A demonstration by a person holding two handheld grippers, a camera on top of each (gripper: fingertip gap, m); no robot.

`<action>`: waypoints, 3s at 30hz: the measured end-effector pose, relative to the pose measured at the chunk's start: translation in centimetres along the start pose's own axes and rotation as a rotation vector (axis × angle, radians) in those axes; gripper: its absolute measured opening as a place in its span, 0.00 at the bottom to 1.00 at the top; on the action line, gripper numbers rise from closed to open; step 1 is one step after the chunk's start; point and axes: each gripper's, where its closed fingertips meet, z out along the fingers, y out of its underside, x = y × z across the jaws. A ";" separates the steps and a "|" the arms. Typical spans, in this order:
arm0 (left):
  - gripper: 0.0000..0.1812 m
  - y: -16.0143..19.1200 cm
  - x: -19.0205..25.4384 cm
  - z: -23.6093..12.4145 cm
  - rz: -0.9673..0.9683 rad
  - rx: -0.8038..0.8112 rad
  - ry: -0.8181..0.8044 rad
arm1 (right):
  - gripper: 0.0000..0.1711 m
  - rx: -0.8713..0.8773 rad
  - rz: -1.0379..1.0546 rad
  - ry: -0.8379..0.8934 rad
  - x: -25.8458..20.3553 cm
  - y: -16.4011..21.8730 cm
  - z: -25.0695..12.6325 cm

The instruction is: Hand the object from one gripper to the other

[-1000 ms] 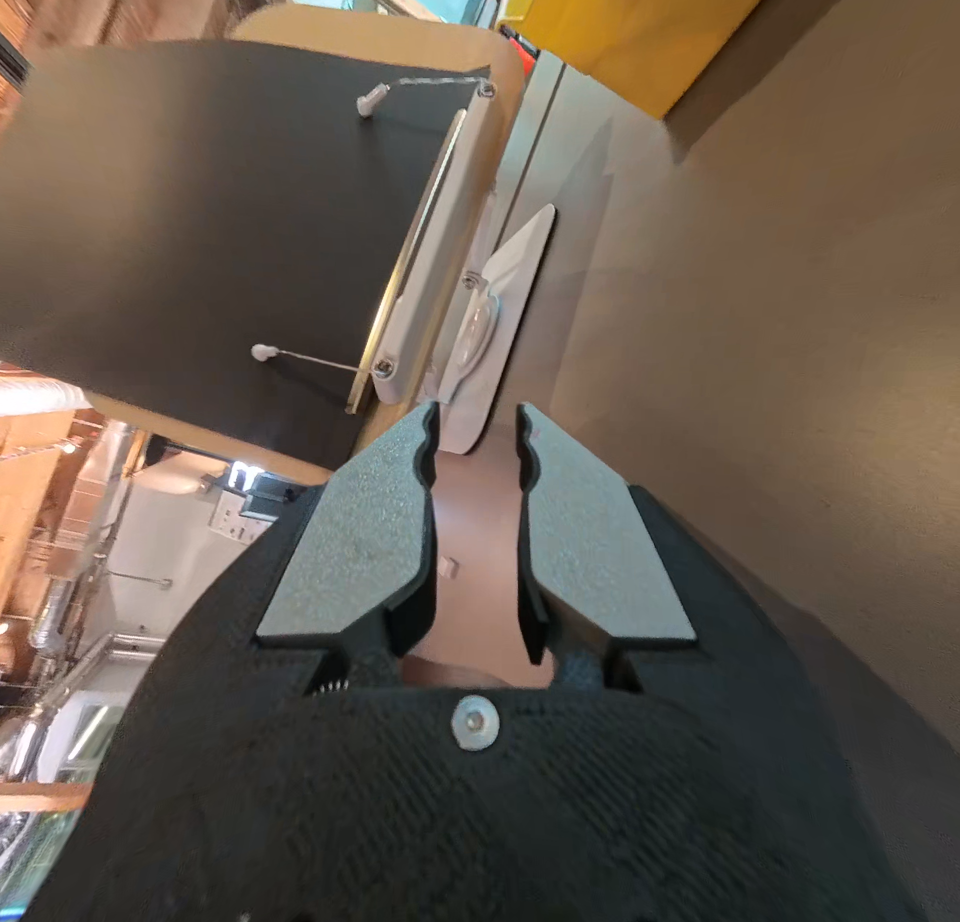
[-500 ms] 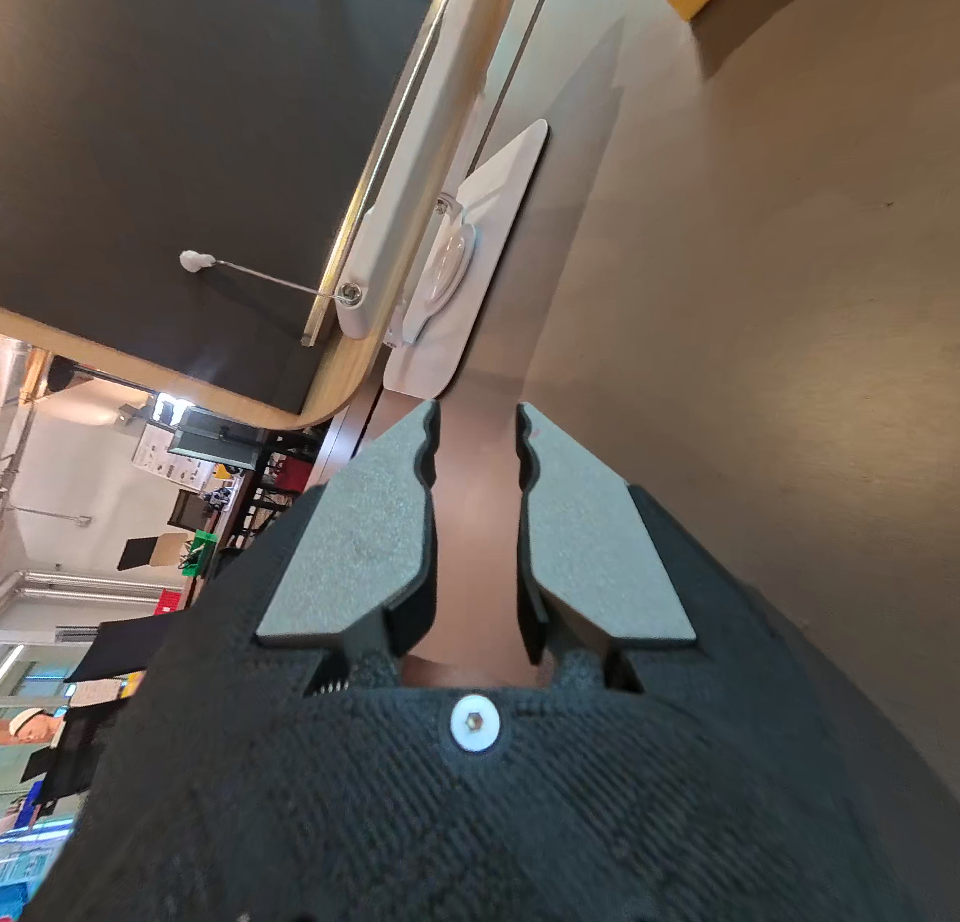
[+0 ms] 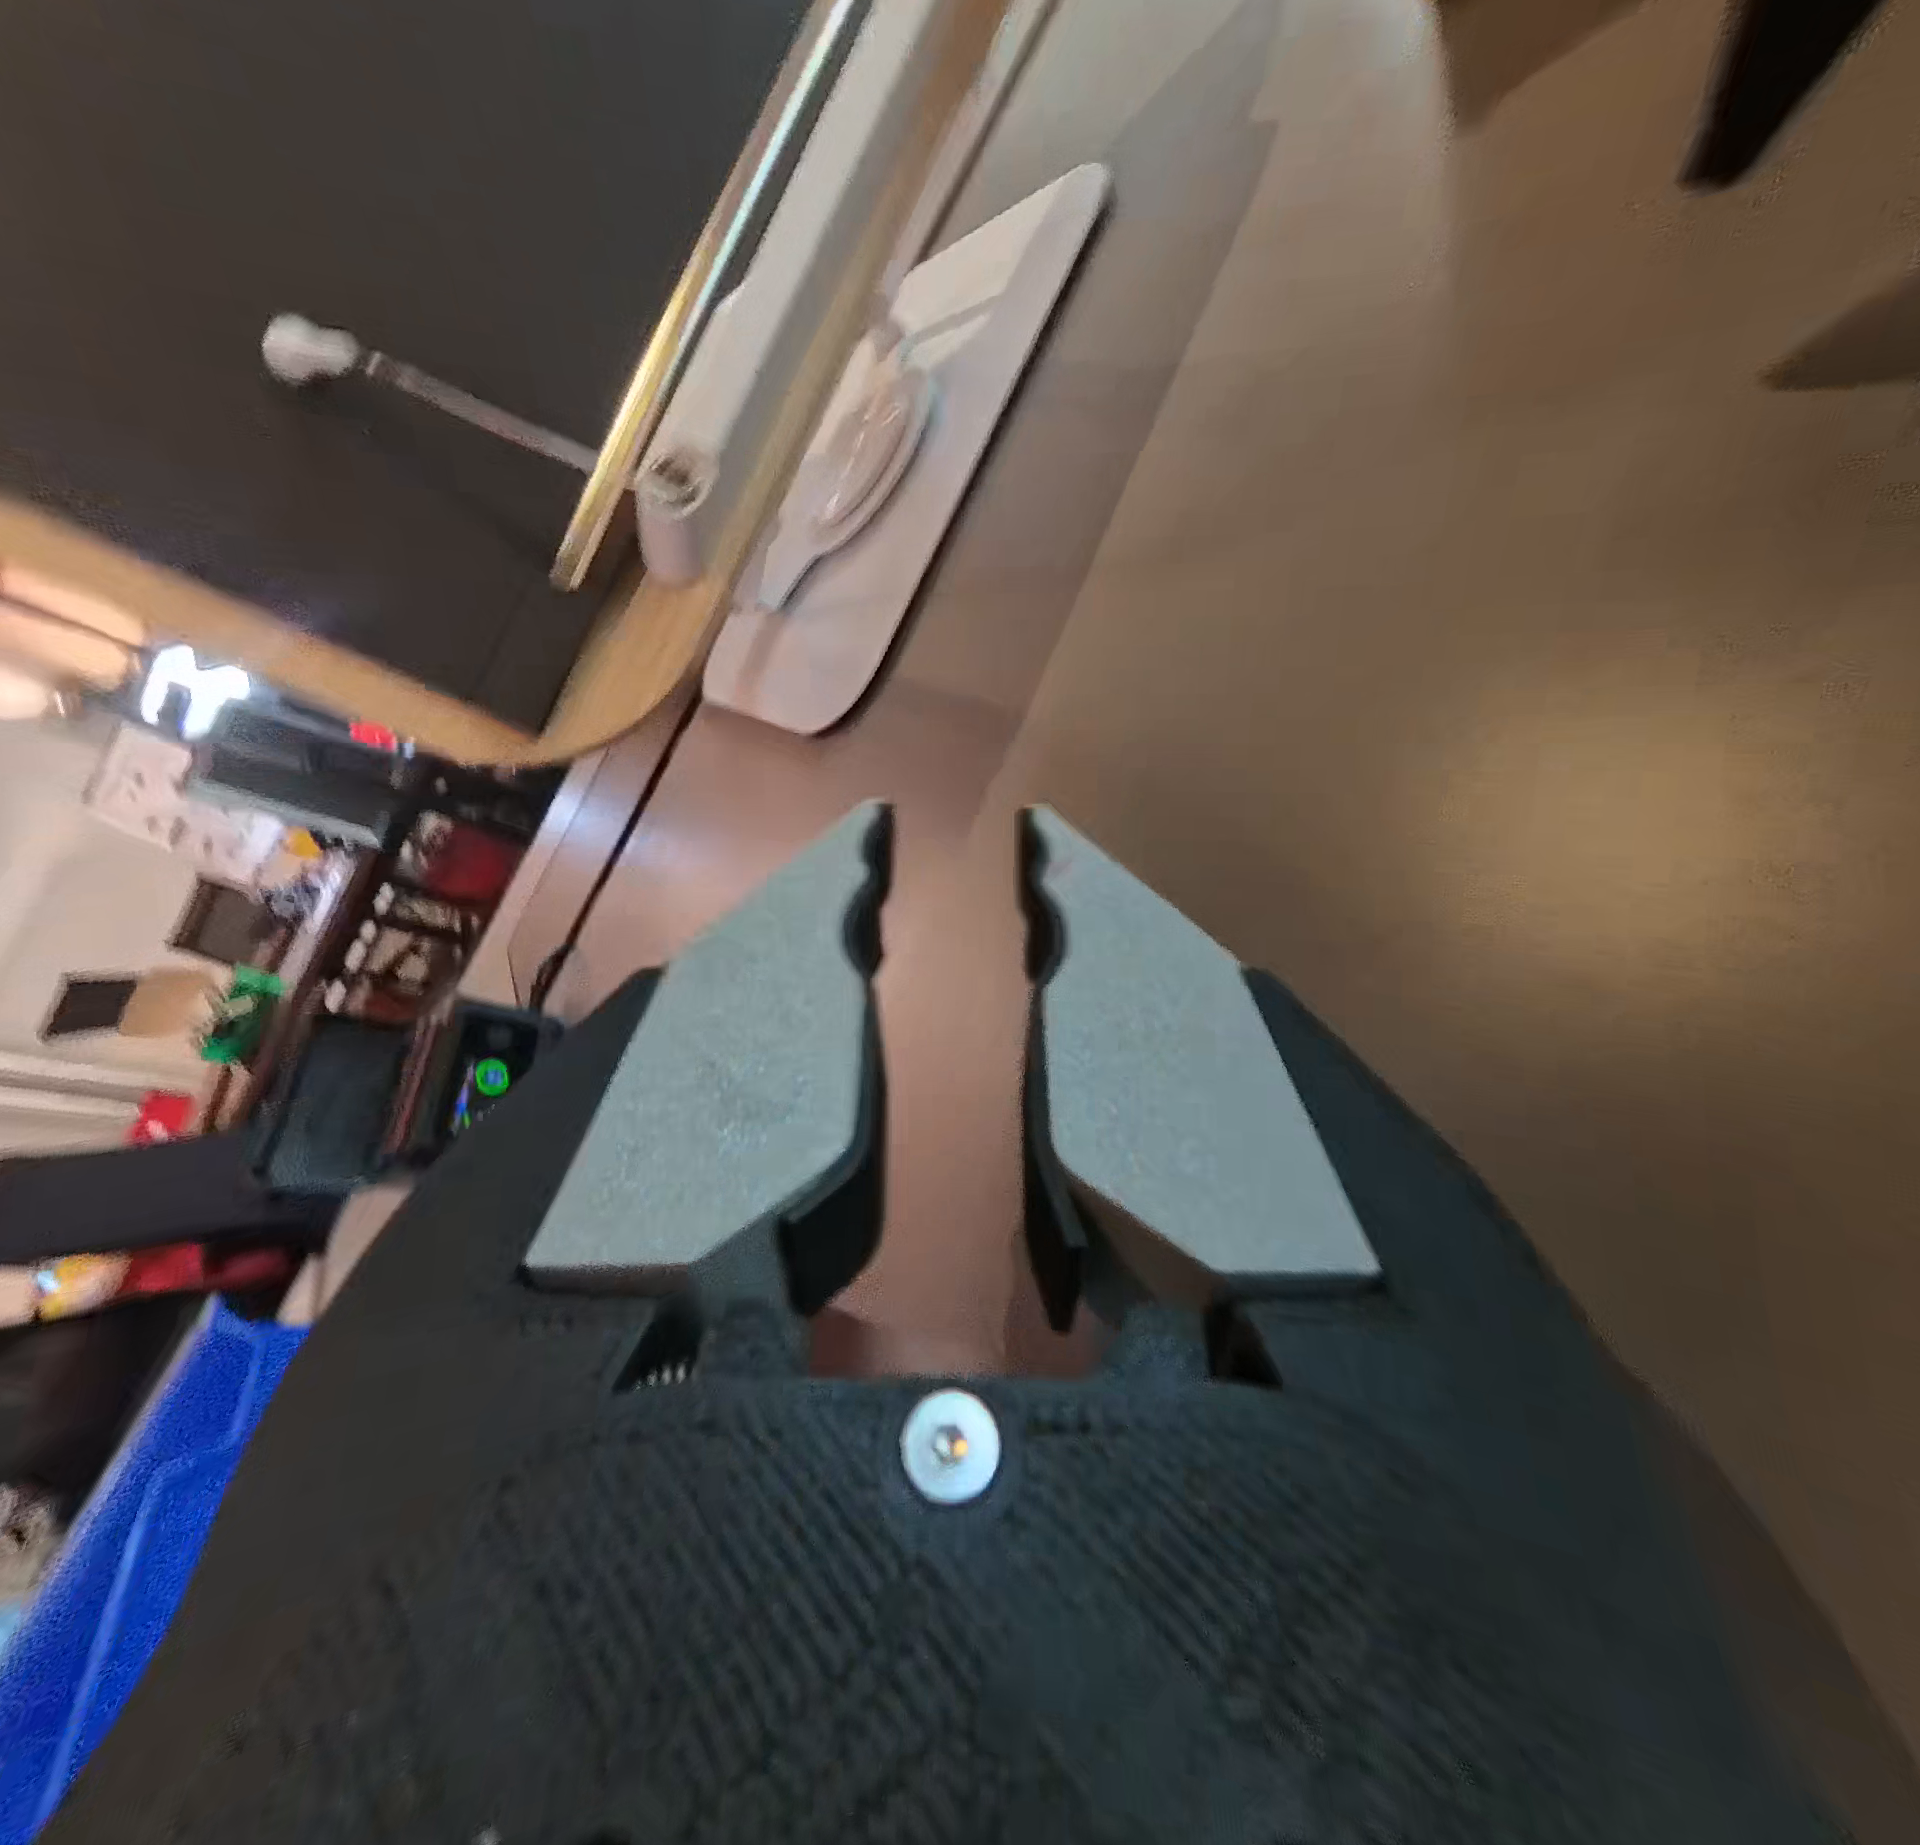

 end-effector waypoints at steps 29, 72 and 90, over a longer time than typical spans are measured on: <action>0.00 4.4 -5.0 1.6 -0.173 -0.289 -0.280 | 0.00 0.474 -0.730 0.109 -15.6 -7.1 0.1; 0.02 15.0 -12.5 -29.5 -0.566 -0.289 -0.295 | 0.02 -0.043 -0.293 0.429 4.8 7.4 -14.8; 0.02 1.8 -15.8 -35.1 -0.261 0.010 -0.564 | 0.29 0.238 -0.320 0.039 -33.0 -5.4 2.7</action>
